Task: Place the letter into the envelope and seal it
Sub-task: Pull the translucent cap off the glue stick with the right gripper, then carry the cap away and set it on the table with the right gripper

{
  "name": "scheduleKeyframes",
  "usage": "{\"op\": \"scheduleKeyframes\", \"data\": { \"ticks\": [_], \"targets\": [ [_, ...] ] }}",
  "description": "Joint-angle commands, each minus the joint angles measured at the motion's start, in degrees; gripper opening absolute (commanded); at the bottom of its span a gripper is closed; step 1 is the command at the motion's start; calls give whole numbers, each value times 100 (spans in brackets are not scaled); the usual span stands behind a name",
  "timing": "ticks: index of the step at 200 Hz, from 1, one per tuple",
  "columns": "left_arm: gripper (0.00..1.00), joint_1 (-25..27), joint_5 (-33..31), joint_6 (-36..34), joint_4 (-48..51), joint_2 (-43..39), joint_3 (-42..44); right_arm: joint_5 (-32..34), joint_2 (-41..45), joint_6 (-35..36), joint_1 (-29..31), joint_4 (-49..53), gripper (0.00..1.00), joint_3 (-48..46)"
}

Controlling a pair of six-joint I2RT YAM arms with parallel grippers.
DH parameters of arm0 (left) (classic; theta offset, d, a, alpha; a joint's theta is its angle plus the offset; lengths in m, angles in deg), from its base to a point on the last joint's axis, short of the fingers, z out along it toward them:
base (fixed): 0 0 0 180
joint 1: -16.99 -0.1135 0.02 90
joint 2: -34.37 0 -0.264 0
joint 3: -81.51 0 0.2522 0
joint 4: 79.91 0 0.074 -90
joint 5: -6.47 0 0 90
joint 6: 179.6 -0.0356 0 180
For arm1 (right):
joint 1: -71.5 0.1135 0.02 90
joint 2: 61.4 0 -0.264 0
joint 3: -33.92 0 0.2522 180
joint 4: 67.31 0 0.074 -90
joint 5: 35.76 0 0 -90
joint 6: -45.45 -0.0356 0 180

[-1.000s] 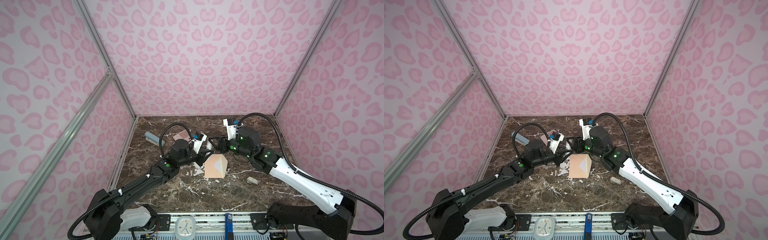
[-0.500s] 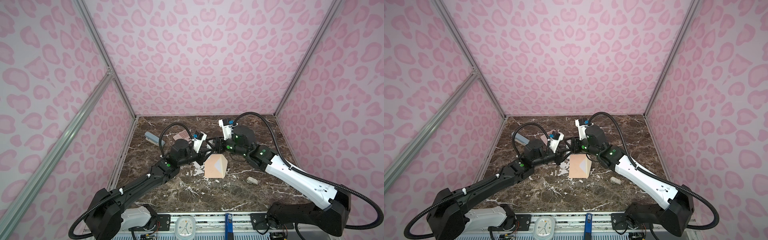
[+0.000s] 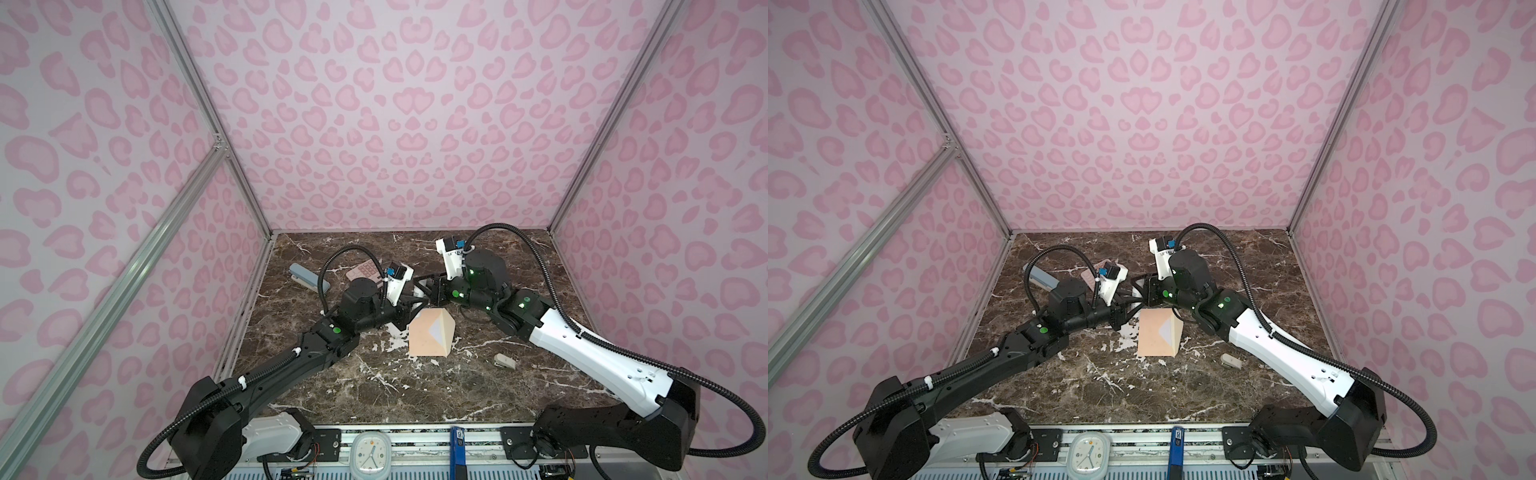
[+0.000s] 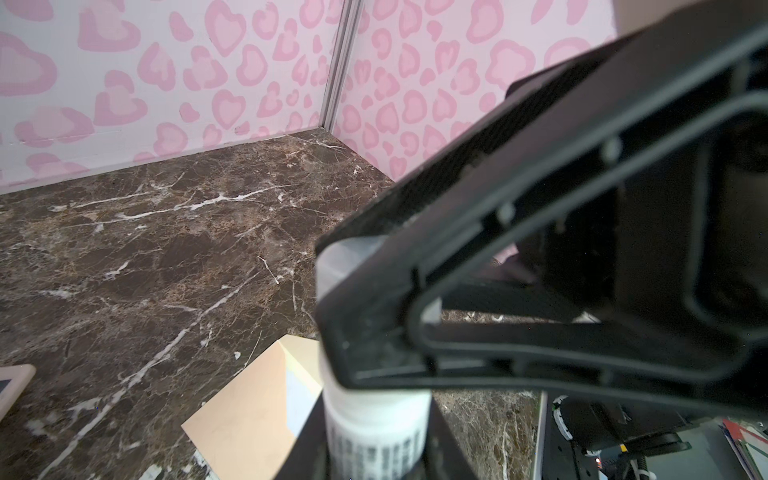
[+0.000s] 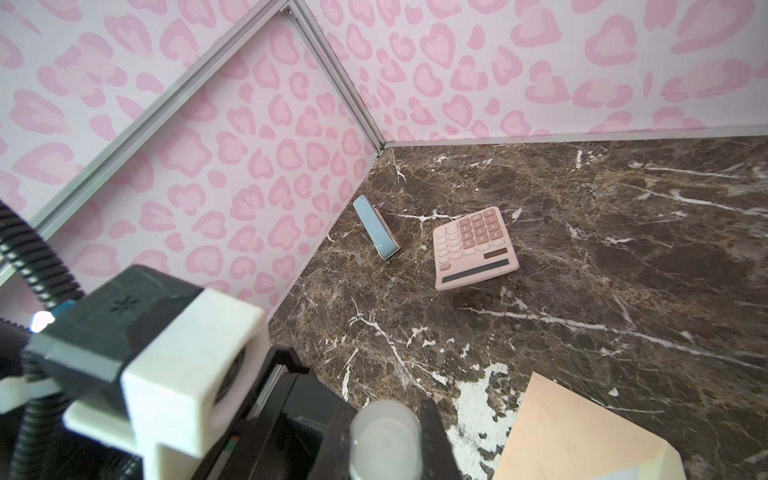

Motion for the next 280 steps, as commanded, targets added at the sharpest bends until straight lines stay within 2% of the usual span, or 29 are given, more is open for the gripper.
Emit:
{"op": "scheduleKeyframes", "data": {
  "ticks": [1,106,135,185,210,238,280],
  "targets": [
    [4,-1,42,-37,-134,21,11,161,-21,104,-5,-115,13,152],
    [4,-1,-43,-84,139,-171,145,385,-82,332,-578,150,14,829],
    [4,1,-43,-70,118,-297,192,670,85,311,-1065,69,14,396],
    [4,1,-51,-21,138,-577,246,1426,68,103,-1890,-700,15,-1182],
    [4,1,-34,-2,190,-753,264,1786,-270,150,-1970,-1198,15,-1709],
    [4,10,-33,9,253,-918,273,2024,-925,106,-2036,-952,17,-1571],
    [4,10,-126,18,462,-1159,364,2131,-1722,-127,-2108,-1097,19,-1529]
  ]
}}
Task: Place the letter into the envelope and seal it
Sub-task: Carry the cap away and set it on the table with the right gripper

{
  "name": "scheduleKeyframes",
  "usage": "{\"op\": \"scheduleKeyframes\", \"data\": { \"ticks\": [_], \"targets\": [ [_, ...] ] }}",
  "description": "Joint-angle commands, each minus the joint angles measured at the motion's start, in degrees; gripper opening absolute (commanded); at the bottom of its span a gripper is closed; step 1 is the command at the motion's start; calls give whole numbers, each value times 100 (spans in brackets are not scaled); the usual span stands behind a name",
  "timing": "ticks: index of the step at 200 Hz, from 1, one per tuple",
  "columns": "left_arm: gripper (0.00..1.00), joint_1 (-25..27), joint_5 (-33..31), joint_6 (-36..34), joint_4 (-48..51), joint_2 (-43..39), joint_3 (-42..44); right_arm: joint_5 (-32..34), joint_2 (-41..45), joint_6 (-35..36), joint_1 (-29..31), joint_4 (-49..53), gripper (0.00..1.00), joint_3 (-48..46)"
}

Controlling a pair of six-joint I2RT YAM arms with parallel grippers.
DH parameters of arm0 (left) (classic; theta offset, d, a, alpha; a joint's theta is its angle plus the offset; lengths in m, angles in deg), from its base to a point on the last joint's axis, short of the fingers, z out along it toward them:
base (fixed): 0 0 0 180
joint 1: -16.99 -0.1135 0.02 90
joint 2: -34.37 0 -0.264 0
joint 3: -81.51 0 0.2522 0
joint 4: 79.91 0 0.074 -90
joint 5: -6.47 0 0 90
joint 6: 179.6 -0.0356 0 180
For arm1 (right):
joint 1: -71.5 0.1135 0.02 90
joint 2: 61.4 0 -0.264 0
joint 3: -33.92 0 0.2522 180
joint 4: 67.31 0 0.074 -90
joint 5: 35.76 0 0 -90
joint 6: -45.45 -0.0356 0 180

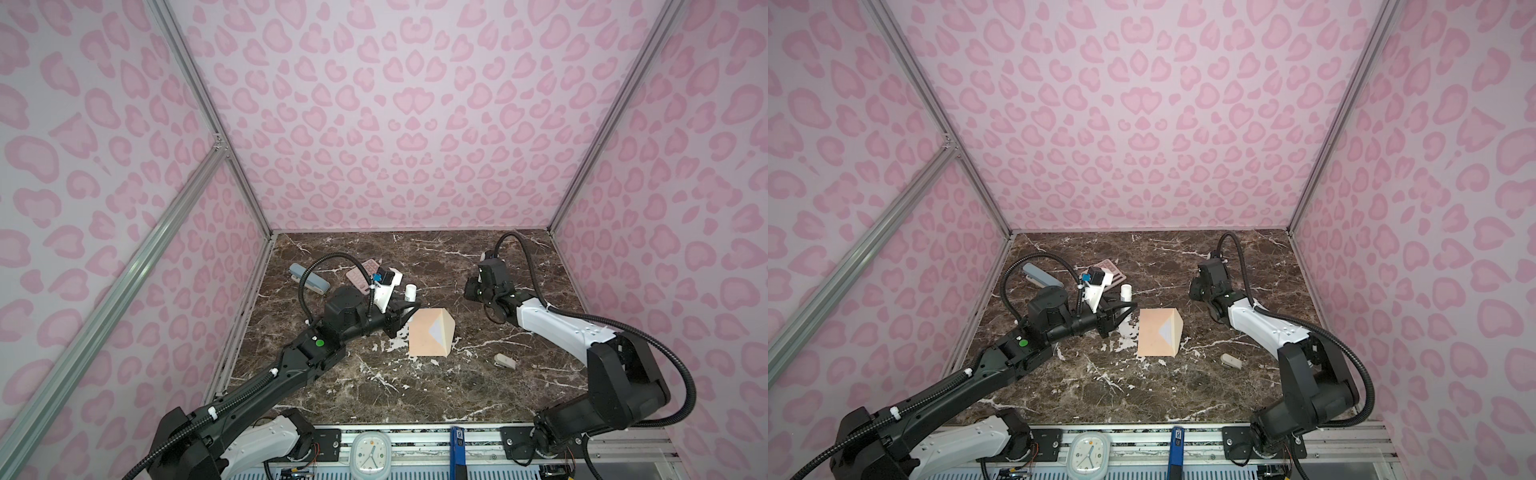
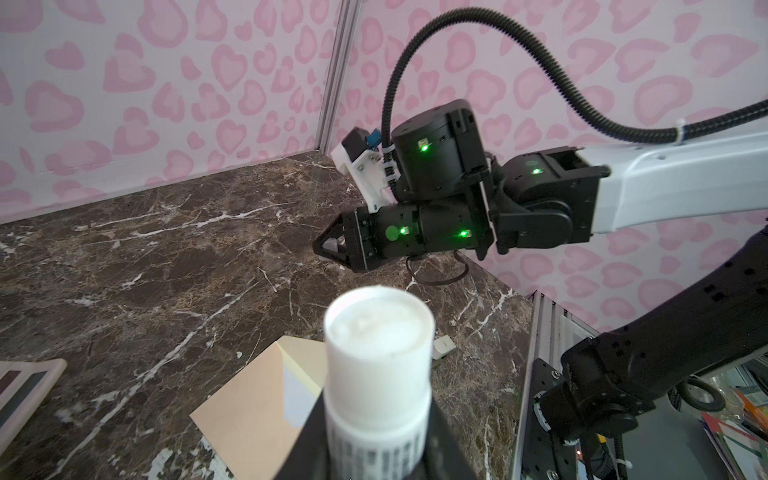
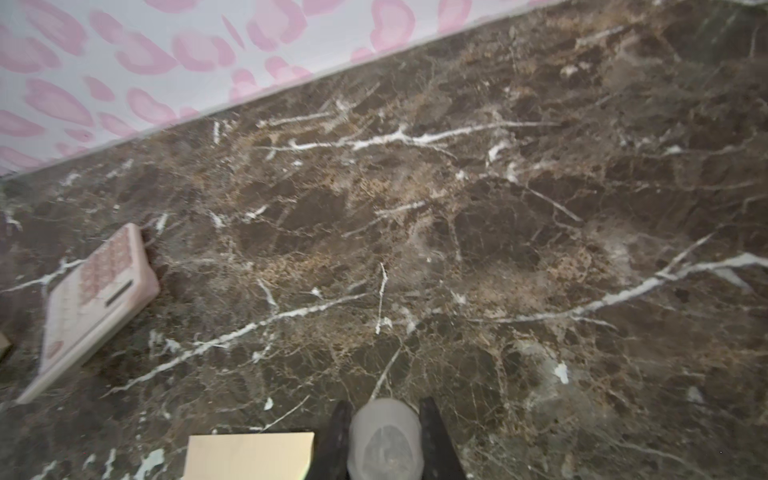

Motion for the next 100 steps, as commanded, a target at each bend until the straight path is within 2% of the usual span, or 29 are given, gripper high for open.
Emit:
{"op": "scheduleKeyframes", "data": {
  "ticks": [1,70,100],
  "targets": [
    [4,1,-78,9,107,-107,41,248,-313,-154,-17,-231,19,35],
    [4,1,-142,-13,190,-241,121,675,-975,-390,-1,-708,21,-195],
    [4,1,-142,-34,209,-242,137,881,-1107,-405,35,-798,26,-301]
  ]
}}
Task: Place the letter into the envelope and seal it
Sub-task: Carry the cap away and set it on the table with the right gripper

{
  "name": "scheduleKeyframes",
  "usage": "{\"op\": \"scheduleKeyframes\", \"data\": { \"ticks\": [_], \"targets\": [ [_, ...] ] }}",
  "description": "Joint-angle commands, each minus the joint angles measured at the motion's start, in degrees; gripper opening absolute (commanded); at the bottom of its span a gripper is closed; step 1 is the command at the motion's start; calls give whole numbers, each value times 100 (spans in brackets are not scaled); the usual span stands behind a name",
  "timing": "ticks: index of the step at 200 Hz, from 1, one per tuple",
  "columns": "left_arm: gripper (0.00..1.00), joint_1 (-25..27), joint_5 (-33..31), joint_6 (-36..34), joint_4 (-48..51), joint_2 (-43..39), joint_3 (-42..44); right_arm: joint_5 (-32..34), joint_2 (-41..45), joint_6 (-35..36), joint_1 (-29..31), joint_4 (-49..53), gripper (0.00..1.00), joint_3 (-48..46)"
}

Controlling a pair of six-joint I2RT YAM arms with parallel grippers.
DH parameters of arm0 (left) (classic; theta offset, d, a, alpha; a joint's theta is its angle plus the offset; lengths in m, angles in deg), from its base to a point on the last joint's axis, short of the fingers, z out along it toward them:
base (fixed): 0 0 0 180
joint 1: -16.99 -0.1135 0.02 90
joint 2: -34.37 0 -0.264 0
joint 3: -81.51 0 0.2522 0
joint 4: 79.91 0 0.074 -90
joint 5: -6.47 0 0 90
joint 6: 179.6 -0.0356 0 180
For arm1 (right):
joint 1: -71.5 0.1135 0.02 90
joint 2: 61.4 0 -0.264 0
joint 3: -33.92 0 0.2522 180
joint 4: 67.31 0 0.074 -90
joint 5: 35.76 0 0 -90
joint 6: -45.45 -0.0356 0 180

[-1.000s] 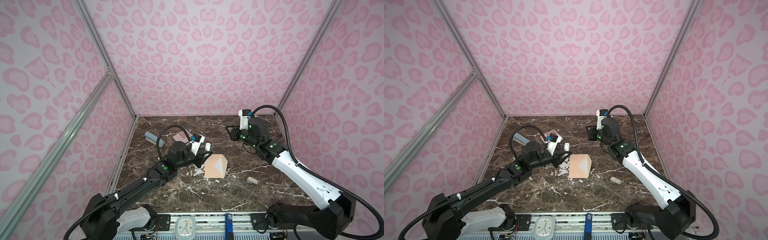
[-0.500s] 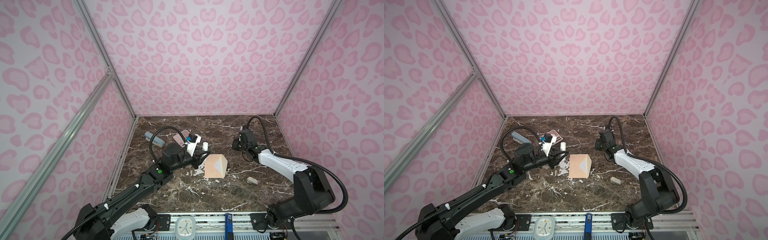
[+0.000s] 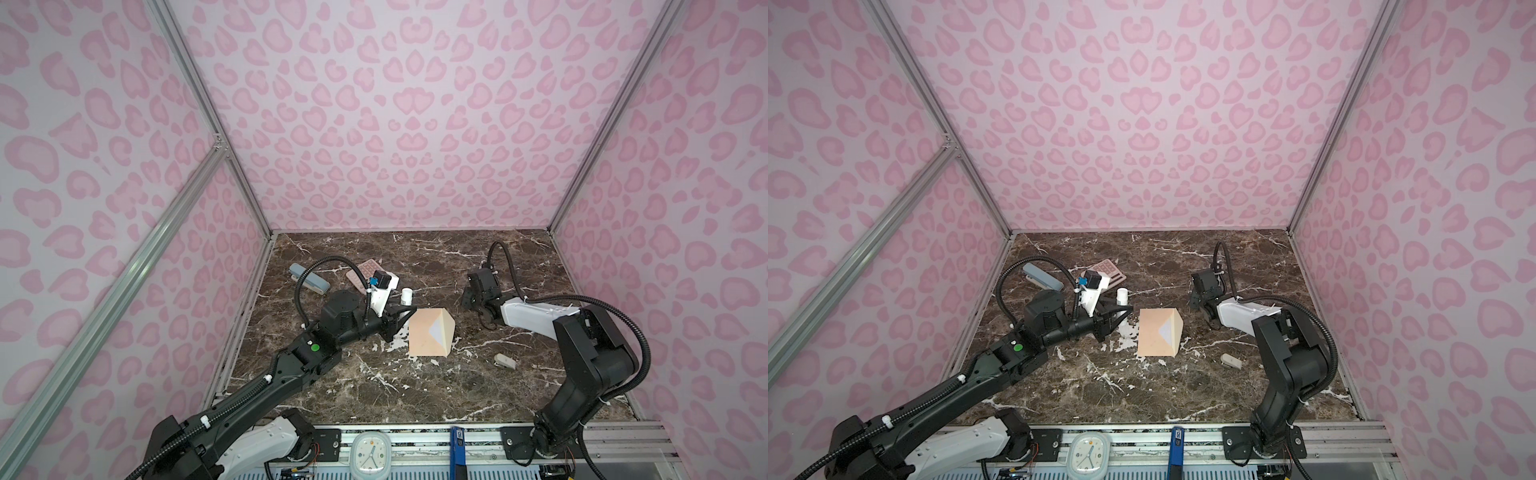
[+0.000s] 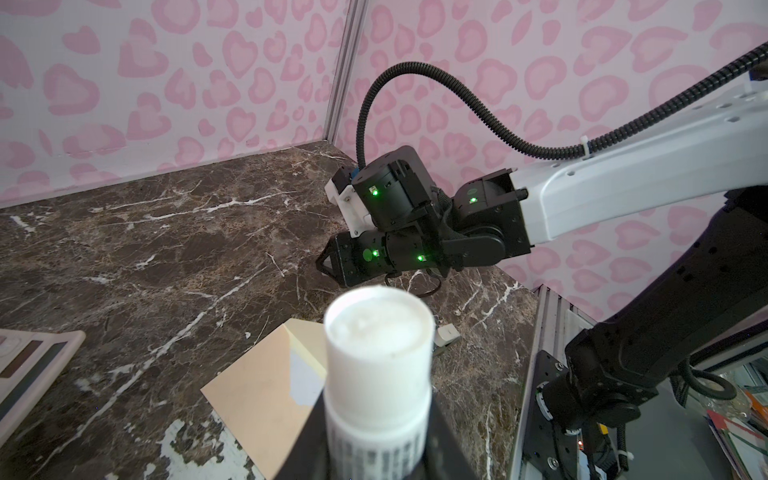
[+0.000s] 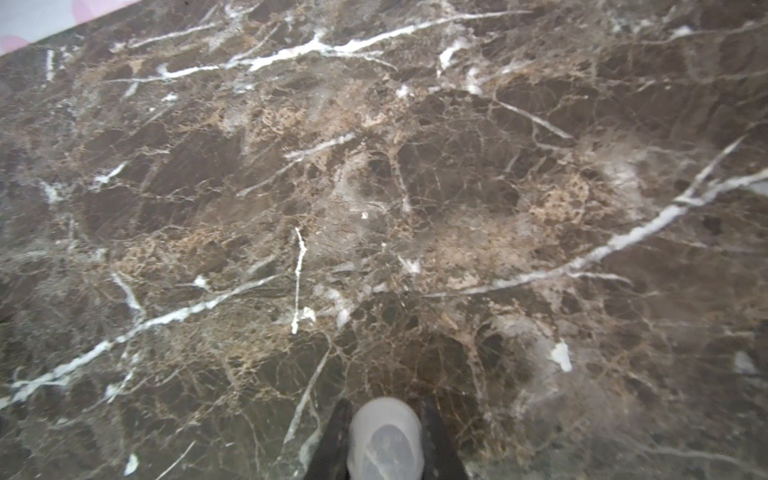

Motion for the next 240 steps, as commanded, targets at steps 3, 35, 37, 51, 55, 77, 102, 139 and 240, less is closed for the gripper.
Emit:
{"op": "scheduleKeyframes", "data": {
  "ticks": [3,35,37,51,55,77,102,139,240],
  "targets": [
    [4,1,-18,-39,-82,-27,16,324,-116,-61,24,-286,26,-95],
    [4,3,-34,-47,-82,-36,17,394,-149,-112,60,-376,29,-238],
    [4,2,-35,-44,-75,-36,18,404,-146,-109,59,-374,29,-234],
    [4,8,-35,-45,-82,-36,14,459,-143,-94,93,-373,30,-266],
    [4,1,-42,-49,-76,-43,10,480,-142,-86,109,-373,31,-288],
    [4,1,-44,-44,-81,-56,24,520,-126,-91,155,-373,31,-339],
    [4,1,-53,-46,-83,-73,5,523,-116,-86,209,-343,33,-359],
    [4,1,-87,-96,-13,-104,-42,556,-16,-63,248,-260,39,-407],
    [4,1,-334,-62,6,-158,-51,306,780,65,254,468,59,82]
  ]
}}
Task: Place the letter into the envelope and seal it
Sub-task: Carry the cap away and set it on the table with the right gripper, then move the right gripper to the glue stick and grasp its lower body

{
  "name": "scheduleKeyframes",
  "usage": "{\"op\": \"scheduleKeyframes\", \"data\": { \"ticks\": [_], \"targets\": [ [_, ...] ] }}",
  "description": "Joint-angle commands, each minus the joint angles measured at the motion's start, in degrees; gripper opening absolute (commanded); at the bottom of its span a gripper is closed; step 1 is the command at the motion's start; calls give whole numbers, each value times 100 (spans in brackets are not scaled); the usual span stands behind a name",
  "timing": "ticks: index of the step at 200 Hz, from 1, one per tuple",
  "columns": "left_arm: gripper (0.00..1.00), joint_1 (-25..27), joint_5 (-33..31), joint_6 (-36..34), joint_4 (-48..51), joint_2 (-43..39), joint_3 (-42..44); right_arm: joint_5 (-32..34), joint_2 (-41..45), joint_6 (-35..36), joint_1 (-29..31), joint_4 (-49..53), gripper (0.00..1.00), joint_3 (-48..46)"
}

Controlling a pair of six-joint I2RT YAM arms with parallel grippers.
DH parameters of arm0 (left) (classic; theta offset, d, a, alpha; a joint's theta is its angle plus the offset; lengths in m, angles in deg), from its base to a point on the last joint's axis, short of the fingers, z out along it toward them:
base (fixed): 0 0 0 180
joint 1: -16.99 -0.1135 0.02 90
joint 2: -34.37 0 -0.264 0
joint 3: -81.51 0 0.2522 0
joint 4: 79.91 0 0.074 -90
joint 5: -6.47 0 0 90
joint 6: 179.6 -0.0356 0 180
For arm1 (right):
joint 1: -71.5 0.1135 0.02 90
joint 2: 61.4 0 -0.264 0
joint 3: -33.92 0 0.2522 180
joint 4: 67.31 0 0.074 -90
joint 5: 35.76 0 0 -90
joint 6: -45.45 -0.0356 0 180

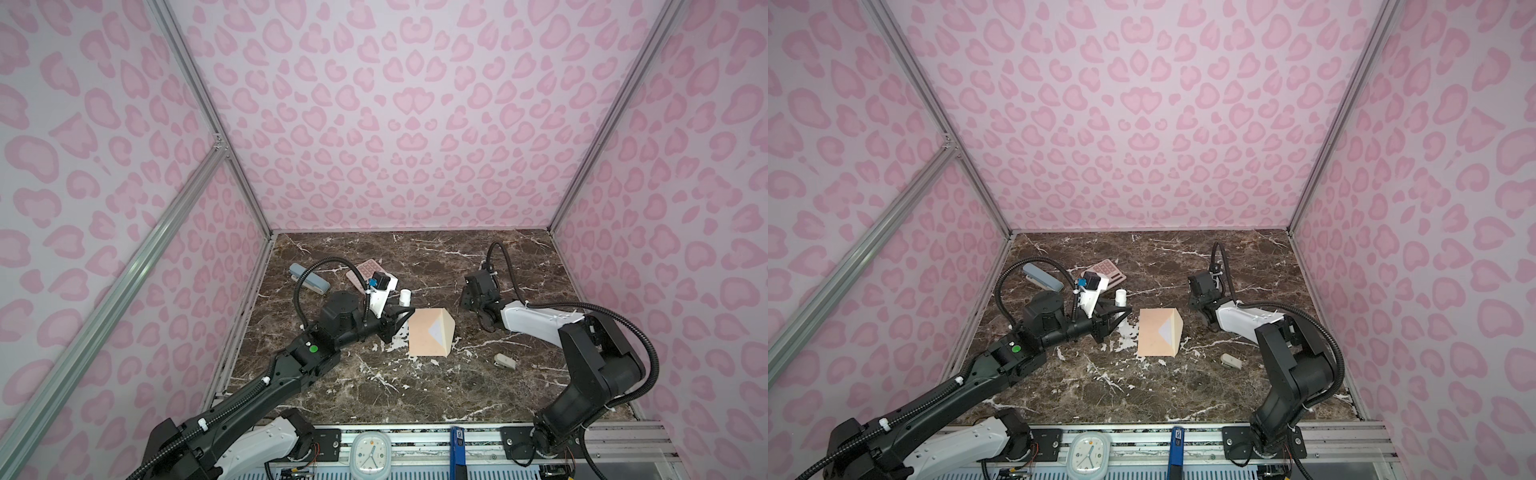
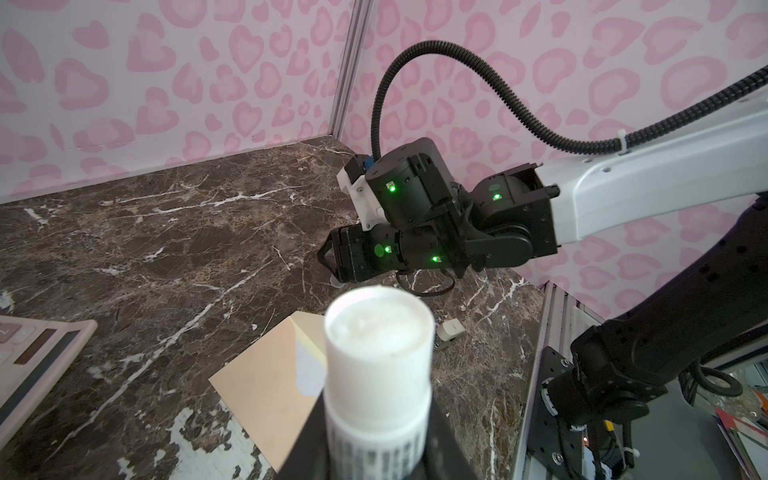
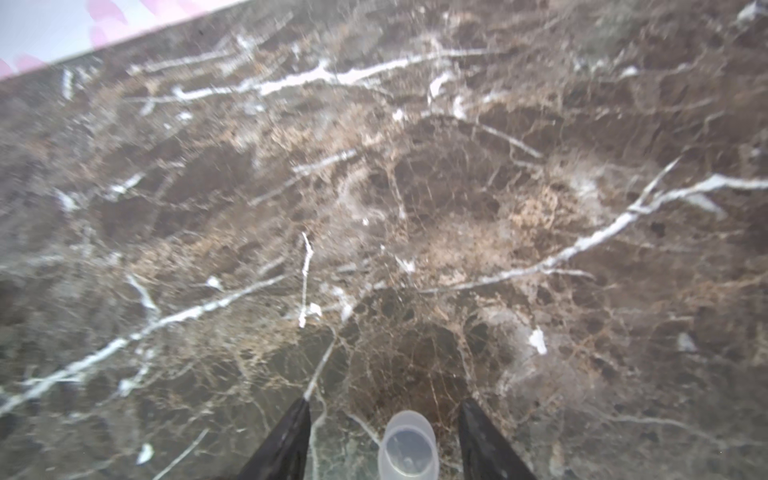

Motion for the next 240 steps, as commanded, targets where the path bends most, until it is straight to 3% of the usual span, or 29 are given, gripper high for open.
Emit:
{"op": "scheduleKeyframes", "data": {
  "ticks": [1,24,55,82,102,131,166,203,240],
  "targets": [
    [4,1,-240,-20,-132,-71,-67,-102,335,65,15,317,59,102],
    [4,-15,-739,-29,-192,-206,-38,-518,1204,184,70,272,56,-10],
    [4,-242,-996,-27,-662,-320,47,-1866,2286,729,303,-214,53,-200],
    [4,-615,-455,143,-994,-91,-62,-3425,2571,1048,569,-728,54,-375],
    [4,-848,128,340,-1396,151,-99,-4618,2683,1161,801,-1644,53,-789],
    [4,-983,978,593,-1940,547,-221,-5045,2802,1310,1260,-2694,52,-1269],
    [4,-967,1303,928,-2592,923,-195,-4738,2656,1756,1777,-2882,51,-1270],
    [4,-720,690,821,-2708,974,-130,-2865,2647,2414,2569,-2955,50,-1361],
    [4,-407,-289,775,-2926,901,32,-1169,2519,2558,3020,-3589,49,-1502]
  ]
}}
